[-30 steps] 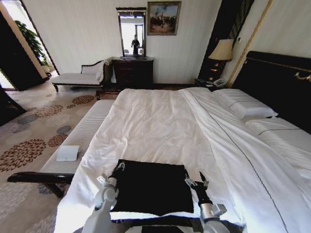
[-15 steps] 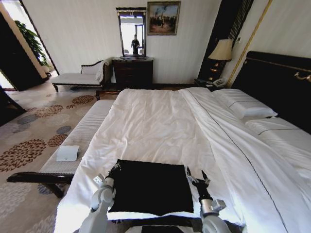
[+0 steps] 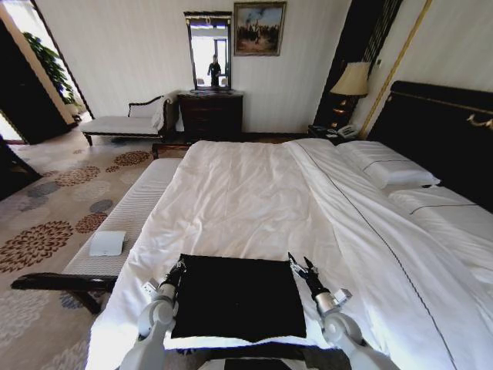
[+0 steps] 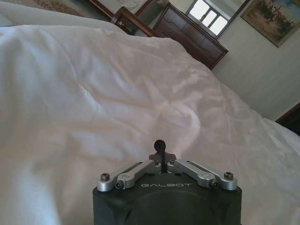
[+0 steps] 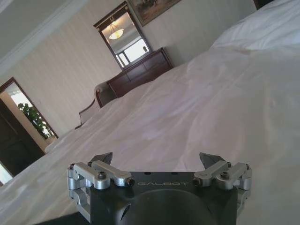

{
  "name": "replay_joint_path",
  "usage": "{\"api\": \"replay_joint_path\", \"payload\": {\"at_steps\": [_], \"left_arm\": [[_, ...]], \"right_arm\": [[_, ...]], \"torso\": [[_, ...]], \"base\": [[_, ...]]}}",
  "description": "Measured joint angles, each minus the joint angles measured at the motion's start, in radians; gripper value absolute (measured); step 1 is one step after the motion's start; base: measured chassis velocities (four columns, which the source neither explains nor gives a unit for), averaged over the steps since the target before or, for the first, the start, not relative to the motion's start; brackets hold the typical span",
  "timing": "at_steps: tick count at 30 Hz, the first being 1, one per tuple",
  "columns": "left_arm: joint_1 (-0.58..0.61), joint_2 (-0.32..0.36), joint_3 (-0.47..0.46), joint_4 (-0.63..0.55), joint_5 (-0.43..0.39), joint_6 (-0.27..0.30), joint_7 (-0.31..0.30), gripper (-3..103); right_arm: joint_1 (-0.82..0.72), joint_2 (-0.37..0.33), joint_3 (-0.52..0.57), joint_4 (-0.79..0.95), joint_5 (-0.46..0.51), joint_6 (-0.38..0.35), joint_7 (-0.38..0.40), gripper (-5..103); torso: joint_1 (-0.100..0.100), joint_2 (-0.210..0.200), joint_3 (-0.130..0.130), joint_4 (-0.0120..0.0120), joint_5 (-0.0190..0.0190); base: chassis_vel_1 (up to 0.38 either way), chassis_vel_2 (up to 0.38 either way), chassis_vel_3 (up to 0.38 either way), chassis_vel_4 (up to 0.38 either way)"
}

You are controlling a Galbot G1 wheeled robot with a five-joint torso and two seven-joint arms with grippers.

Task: Fold the clothes on the bed.

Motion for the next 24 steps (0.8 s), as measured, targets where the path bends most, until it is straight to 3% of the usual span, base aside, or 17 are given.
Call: {"api": "replay_joint_path", "payload": {"at_steps": [14,16,18,20,21,24], "left_arm": [[0.020,-0.012,0.007,-0.035,0.013,-0.001,-0.003,0],[0.024,-0.018,0.008,-0.040,0.020,-0.001,-0.003,0],[0.024,-0.019,0.008,-0.040,0.021,-0.001,-0.003,0],[0.028,-0.023,0.008,-0.044,0.027,-0.001,-0.003,0],[0.028,-0.023,0.008,-0.044,0.027,-0.001,-0.003,0],[0.033,-0.026,0.007,-0.047,0.032,-0.001,-0.004,0]], "right_arm": [[0.067,0.017,-0.014,-0.151,0.007,-0.018,-0.064,103],[0.062,0.019,-0.016,-0.154,0.019,-0.021,-0.100,94],[0.061,0.021,-0.017,-0.154,0.024,-0.022,-0.110,94],[0.055,0.025,-0.020,-0.154,0.039,-0.025,-0.160,84],[0.055,0.025,-0.020,-0.154,0.039,-0.025,-0.160,84],[0.047,0.026,-0.025,-0.153,0.040,-0.028,-0.223,68]], "torso": [[0.000,0.000,0.000,0.0001,-0.0001],[0.000,0.000,0.000,0.0000,-0.0002],[0.000,0.000,0.000,0.0000,-0.0002],[0.000,0.000,0.000,-0.0001,-0.0001],[0.000,0.000,0.000,-0.0001,-0.0001],[0.000,0.000,0.000,0.0000,0.0000]], "base": [[0.000,0.000,0.000,0.000],[0.000,0.000,0.000,0.000],[0.000,0.000,0.000,0.000],[0.000,0.000,0.000,0.000],[0.000,0.000,0.000,0.000],[0.000,0.000,0.000,0.000]]}}
